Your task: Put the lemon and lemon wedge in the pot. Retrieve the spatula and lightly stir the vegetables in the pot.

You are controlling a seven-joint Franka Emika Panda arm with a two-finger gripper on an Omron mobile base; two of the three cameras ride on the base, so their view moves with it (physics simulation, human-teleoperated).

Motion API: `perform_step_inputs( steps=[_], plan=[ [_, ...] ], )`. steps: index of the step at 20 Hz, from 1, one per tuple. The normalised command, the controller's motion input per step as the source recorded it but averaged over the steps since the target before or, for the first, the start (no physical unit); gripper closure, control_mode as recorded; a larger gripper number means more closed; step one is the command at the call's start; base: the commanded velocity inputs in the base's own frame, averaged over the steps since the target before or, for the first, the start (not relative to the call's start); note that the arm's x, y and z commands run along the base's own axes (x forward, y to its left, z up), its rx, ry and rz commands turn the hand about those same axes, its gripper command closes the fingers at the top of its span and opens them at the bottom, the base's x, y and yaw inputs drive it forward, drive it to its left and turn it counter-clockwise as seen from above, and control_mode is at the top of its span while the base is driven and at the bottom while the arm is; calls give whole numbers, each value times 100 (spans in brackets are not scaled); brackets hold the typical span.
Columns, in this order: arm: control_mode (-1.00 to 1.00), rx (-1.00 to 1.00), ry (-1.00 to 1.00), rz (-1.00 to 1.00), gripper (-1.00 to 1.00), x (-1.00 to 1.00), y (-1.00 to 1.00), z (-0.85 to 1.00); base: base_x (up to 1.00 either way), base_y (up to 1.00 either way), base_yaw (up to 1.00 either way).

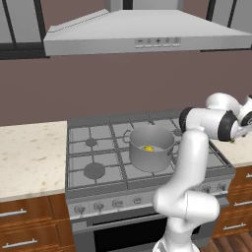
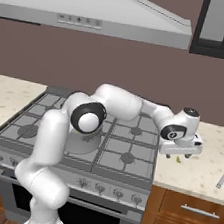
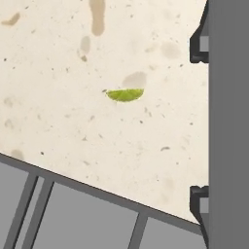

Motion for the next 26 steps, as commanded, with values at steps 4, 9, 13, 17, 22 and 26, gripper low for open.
perform_step_inputs(
  steps=[4,9,13,17,22,26],
  plan=[
    [-100,0,0,14,-100,32,-6,-5,0,0,0],
    [-100,0,2,13,-100,19,-13,-7,0,0,0],
    [-100,0,3,12,-100,15,-7,-14,0,0,0],
    [-100,0,11,12,-100,26,0,-18,0,0,0],
    [-100,0,6,10,-100,27,0,-16,0,0,0],
    [-100,0,2,6,-100,20,-6,-13,0,0,0]
  ],
)
